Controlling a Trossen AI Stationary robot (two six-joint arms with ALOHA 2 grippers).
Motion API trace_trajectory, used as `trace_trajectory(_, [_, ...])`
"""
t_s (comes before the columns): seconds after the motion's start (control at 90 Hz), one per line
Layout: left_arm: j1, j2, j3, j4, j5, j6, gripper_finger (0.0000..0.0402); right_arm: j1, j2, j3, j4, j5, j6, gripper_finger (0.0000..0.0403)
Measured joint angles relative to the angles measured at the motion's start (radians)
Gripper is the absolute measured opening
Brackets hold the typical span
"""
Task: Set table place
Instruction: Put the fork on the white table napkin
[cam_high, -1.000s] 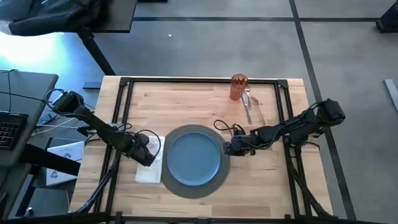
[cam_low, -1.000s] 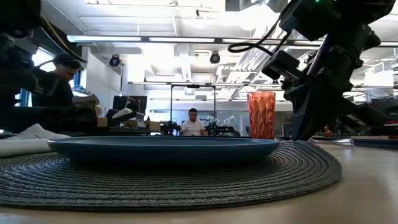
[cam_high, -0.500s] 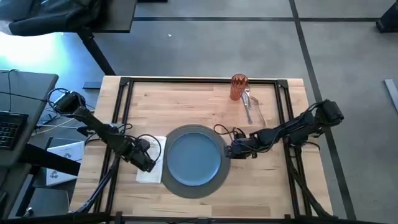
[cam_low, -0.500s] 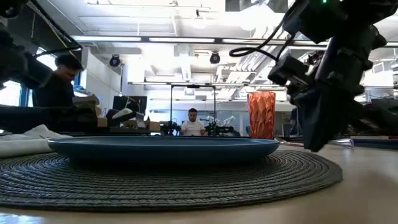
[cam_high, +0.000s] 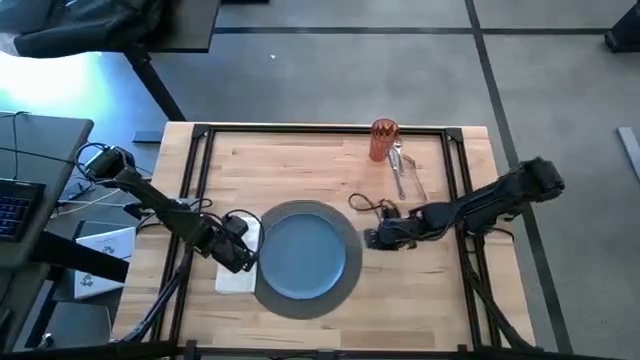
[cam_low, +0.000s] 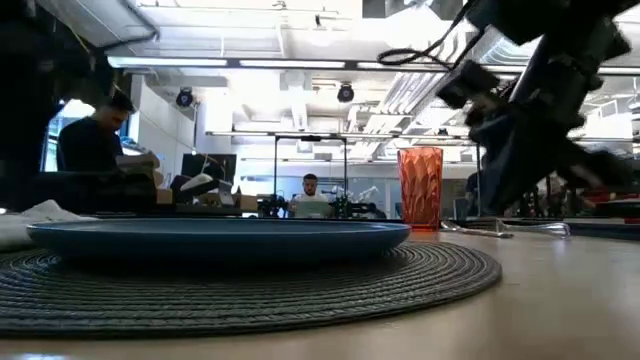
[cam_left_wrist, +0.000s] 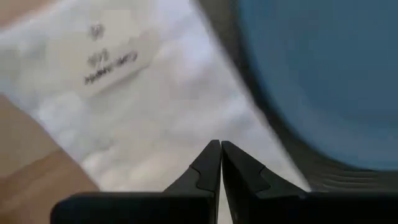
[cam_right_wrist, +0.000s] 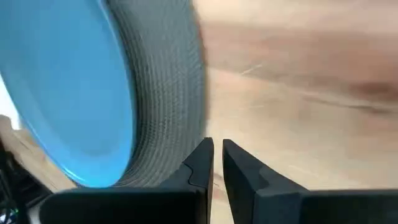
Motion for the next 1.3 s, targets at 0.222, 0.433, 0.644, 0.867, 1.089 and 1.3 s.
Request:
trace_trajectory(0.222, [0.011,-0.006,0.053,0.049,-0.102,0.060,0.0000,-0.189,-0.276,0.000,-0.292,0.134,-0.255,0.0016])
trace_trajectory(0.433, [0.066,-0.005,0.048,0.126,-0.110,0.057,0.0000,-0.518,-0.362,0.000,-0.368,0.127,-0.674,0.0016])
trace_trajectory(0.644, [0.139,-0.005,0.048,0.167,-0.106,0.049,0.0000,-0.838,-0.273,0.000,-0.401,0.025,-0.973,0.0017])
trace_trajectory(0.867, [0.195,-0.005,0.048,0.240,-0.104,0.047,0.0000,-0.987,-0.062,0.000,-0.392,-0.020,-1.243,0.0037])
trace_trajectory(1.089, [0.215,-0.005,0.048,0.293,-0.102,0.030,0.0000,-0.989,0.122,0.000,-0.312,0.031,-1.339,0.0092])
trace_trajectory(1.3, [0.215,-0.005,0.048,0.344,-0.092,0.030,0.0000,-0.988,0.203,0.013,-0.334,-0.001,-1.357,0.0024])
